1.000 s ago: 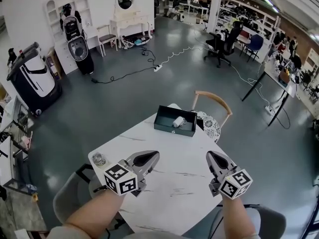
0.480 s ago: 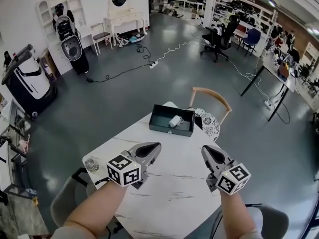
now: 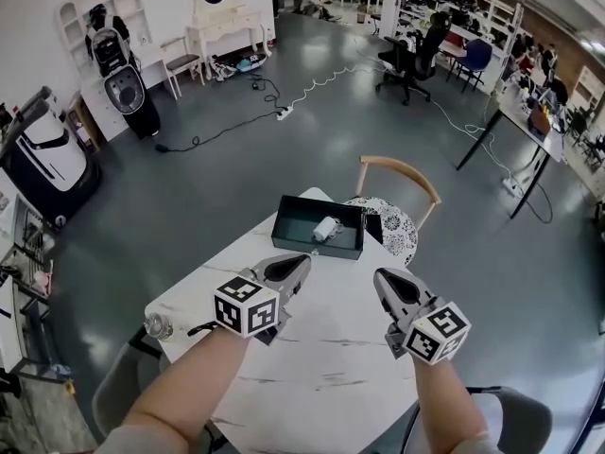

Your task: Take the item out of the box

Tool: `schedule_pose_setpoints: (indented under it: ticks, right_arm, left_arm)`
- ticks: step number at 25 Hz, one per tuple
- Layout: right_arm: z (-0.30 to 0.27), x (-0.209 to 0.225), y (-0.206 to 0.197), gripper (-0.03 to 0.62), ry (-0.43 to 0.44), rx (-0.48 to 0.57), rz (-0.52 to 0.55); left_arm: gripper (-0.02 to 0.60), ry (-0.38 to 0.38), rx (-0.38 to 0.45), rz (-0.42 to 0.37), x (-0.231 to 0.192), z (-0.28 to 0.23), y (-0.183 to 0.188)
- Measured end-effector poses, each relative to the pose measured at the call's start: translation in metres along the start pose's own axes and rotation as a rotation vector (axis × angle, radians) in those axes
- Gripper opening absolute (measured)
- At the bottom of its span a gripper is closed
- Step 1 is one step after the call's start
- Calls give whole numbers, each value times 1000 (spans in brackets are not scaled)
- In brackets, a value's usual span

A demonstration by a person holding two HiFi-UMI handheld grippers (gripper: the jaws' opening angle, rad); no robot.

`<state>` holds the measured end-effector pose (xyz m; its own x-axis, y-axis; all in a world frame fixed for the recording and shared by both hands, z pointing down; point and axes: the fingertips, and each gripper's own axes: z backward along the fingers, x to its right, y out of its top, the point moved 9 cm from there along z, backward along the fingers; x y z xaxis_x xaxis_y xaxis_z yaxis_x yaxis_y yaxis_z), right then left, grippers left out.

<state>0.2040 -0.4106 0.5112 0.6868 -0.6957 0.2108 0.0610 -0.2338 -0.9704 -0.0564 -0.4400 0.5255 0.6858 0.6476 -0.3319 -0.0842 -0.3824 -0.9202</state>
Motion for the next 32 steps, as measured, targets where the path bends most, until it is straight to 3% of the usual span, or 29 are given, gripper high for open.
schedule_pose_setpoints:
  ticks: [11,23,32]
  right_arm:
    - [-25,30,-23,8,-6,-6,-21]
    - [-21,51,-47,8,-25,4,-72]
    - [-16,70,-62,8,-39,25,-94]
  left_arm:
    - [89,58,-157,-74,-46,-80,2]
    - [254,170,-519,-199,-101,-188,7]
    - [342,177,-707,-167,-119,-235,-21]
